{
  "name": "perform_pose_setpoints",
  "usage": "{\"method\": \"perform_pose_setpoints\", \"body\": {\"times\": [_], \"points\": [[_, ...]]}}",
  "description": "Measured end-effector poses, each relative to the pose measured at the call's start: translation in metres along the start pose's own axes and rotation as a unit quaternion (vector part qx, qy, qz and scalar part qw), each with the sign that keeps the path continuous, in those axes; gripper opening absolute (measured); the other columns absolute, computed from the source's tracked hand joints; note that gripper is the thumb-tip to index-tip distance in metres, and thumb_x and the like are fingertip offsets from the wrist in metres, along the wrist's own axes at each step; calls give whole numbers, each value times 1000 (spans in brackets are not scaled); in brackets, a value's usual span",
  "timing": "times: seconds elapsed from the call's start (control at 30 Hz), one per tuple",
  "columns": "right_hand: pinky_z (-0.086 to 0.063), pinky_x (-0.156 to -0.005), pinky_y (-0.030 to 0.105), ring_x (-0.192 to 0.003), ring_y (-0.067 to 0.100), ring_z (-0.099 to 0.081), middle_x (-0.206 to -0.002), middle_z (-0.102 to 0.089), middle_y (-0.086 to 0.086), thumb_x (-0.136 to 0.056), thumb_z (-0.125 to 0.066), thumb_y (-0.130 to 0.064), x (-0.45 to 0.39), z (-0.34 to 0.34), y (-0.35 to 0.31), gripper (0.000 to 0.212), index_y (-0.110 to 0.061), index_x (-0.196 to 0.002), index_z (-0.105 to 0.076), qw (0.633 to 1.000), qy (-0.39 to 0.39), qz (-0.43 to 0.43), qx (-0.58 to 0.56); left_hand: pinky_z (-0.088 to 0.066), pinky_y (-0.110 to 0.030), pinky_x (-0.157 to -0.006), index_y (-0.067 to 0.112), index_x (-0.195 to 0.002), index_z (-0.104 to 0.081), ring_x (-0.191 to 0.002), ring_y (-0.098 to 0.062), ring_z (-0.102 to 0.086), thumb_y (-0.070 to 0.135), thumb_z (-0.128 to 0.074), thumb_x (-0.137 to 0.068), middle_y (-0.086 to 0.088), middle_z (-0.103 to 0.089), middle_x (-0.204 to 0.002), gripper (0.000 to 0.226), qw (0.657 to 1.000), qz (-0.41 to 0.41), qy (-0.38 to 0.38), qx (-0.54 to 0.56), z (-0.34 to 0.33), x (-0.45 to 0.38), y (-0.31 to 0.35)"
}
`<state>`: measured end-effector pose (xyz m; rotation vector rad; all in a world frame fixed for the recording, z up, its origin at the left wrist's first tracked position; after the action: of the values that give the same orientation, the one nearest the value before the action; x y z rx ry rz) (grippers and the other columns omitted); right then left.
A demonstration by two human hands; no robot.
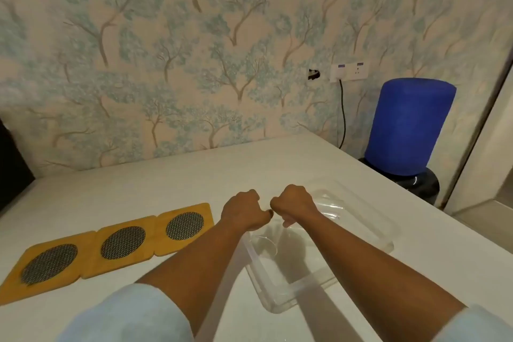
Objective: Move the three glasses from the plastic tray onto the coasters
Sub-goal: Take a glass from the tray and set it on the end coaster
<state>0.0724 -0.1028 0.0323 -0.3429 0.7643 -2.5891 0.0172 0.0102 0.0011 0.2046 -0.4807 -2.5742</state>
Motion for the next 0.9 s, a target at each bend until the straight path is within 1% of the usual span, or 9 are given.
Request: {"method": "perform_pose_setpoints", "body": {"times": [0.1, 0.23, 0.33, 0.47, 0.53, 0.63, 0.77, 0.83, 0.9], "points": [[-57, -68, 26, -48, 22, -66, -61, -69, 10, -76, -59, -11, -3, -5, 1, 14, -8, -63, -55, 1000, -23, -13, -6, -49, -35, -86, 19, -136, -45, -115, -25, -56, 55, -62, -77, -4, -58, -130, 72, 1000, 10, -28, -3, -6, -1, 2], [-53, -61, 24, -40, 19, -61, -51, -63, 8, -73, -51, -8, -5, -10, 2, 13, -9, -60, -53, 999, -35, -20, -8, -49, -34, -80, 14, -136, -42, -111, -26, -58, 64, -62, -75, -6, -58, -128, 81, 996, 28, -80, -29, -15, 0, 7], [-49, -55, 22, -40, 19, -60, -47, -59, 7, -76, -50, -9, -7, -11, 3, 19, -11, -57, -50, 999, -33, -21, -17, -45, -33, -73, 10, -134, -41, -106, -26, -59, 61, -60, -78, -8, -60, -123, 78, 993, 31, -103, -46, -19, 1, 11], [-56, -65, 25, -42, 20, -61, -48, -60, 8, -74, -51, -10, -7, -11, 4, 19, -11, -54, -52, 999, -33, -19, -35, -43, -32, -71, 7, -133, -39, -102, -24, -60, 57, -60, -79, -7, -60, -119, 76, 989, 56, -137, -30, -23, -2, 13], [-57, -69, 27, -43, 21, -62, -50, -62, 10, -72, -52, -10, -4, -10, 5, 17, -10, -55, -54, 998, -32, -22, -46, -44, -32, -70, 7, -131, -40, -98, -24, -59, 55, -65, -76, -7, -60, -117, 77, 988, 80, -131, -5, -23, -4, 14], [-56, -66, 26, -49, 25, -65, -54, -63, 12, -69, -51, -9, -2, -8, 6, 17, -10, -52, -53, 997, -27, -24, -65, -44, -31, -68, 6, -127, -42, -86, -22, -55, 52, -71, -74, -6, -61, -112, 76, 988, 100, -113, 16, -21, -5, 16], [-54, -62, 25, -55, 25, -68, -60, -71, 16, -67, -52, -7, -2, -2, 7, 17, -9, -51, -55, 995, 5, -27, -95, -45, -30, -62, 8, -105, -57, -78, -21, -60, 48, -69, -75, -1, -57, -81, 52, 987, 118, -94, 59, -17, -8, 15], [-49, -53, 22, -58, 24, -71, -65, -74, 16, -65, -55, -6, -1, 2, 5, 10, -7, -58, -61, 993, 16, -31, -111, -48, -30, -64, 10, -96, -56, -80, -22, -62, 49, -67, -74, -3, -60, -82, 46, 983, 125, -92, 97, -11, -10, 14], [-44, -51, 22, -61, 23, -74, -65, -75, 15, -64, -58, -7, -1, 6, 2, 8, -6, -65, -66, 991, 23, -34, -130, -50, -32, -69, 9, -95, -56, -86, -24, -65, 49, -68, -72, -7, -65, -92, 47, 977, 131, -88, 142, -4, -13, 11]]}}
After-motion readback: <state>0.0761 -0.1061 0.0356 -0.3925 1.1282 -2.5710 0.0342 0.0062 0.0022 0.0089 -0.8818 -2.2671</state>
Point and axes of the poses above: each hand's wrist, its own x-axis away from the middle knuckle, its own z-axis out of the back of the hand, y = z × x, the point moved 2 cm from there along -x, towards the middle knuckle
